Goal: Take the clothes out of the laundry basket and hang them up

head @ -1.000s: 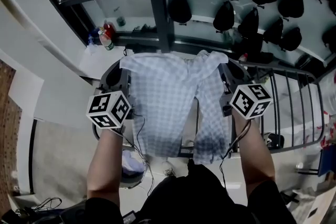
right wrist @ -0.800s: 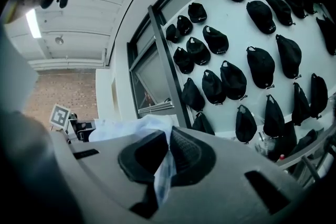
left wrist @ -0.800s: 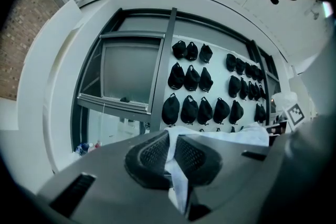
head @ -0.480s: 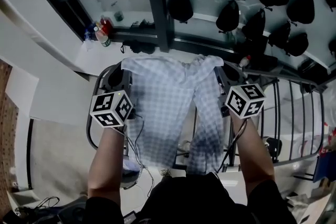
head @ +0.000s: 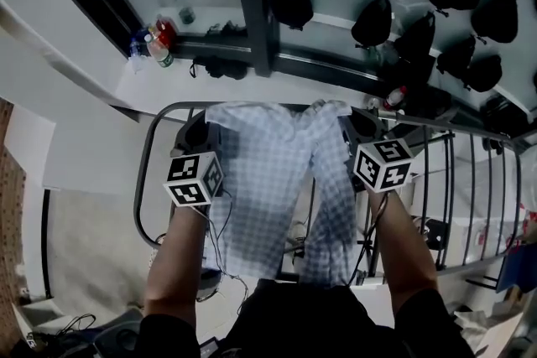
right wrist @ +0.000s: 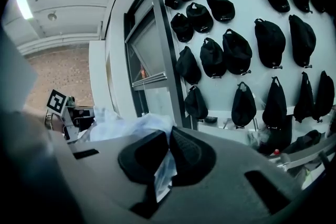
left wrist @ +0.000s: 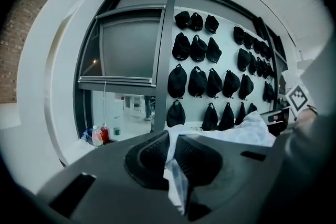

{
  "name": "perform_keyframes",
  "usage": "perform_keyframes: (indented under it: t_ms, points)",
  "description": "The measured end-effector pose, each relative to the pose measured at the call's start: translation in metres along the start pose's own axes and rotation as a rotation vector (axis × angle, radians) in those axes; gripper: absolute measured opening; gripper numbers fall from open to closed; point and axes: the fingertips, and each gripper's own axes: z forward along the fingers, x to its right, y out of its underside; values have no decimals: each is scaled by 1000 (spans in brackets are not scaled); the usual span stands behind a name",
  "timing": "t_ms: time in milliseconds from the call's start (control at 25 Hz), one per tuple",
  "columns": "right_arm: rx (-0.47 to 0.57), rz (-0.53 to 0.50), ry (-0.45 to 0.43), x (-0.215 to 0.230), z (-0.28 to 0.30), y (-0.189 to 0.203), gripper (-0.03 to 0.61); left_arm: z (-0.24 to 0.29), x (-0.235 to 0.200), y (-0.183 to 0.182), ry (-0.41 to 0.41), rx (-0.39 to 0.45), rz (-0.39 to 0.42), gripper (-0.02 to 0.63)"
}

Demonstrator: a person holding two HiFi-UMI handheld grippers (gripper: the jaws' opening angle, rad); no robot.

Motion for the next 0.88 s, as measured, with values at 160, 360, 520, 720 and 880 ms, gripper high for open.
perform_keyframes:
  t_ms: [160, 360, 520, 720, 880]
  points:
    - [-41, 0, 16, 5, 10, 17, 12, 7, -1, 22, -1, -59, 5, 13]
    - [-77, -6, 36, 11, 16, 31, 13, 16, -2, 40, -10, -85, 31, 14]
    - [-102, -17, 43, 12, 19, 37, 15, 21, -8, 53, -20, -89, 64, 14]
    - [-124, -13, 42, 14, 20, 45, 24, 21, -3, 66, 2, -144, 64, 15]
    - [-142, -18, 43, 13, 19, 49, 49, 20, -1, 78, 8, -193, 69, 70]
